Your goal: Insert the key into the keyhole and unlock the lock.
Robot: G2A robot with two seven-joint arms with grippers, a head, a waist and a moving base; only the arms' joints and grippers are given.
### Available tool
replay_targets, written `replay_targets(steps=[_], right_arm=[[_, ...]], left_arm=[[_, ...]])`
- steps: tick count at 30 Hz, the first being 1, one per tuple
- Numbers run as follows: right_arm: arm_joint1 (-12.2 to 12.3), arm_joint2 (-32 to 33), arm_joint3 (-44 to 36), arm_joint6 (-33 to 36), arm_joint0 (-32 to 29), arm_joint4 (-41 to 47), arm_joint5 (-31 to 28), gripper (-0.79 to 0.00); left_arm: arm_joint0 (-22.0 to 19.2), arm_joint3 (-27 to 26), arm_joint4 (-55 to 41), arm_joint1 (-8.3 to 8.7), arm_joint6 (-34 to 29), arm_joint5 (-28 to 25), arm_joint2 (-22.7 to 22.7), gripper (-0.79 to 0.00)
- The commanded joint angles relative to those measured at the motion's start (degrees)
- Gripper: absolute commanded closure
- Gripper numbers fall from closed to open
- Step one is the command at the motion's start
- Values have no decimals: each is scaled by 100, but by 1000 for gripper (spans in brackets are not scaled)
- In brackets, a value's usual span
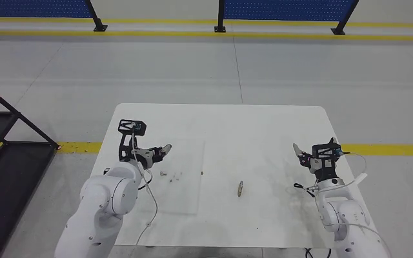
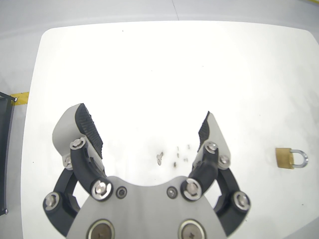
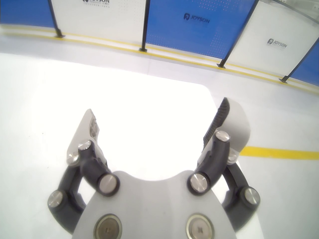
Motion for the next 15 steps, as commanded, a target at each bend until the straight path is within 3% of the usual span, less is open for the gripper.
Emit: replay_targets(steps=[1,15], right_arm=[[0,0,0,0,0,0,0,-785],[0,0,0,0,0,0,0,-785]], left_arm=[[-78,26,-4,-4,-207,2,33,-785],[-114,352,-347,-18,-653,-57,39,-785]])
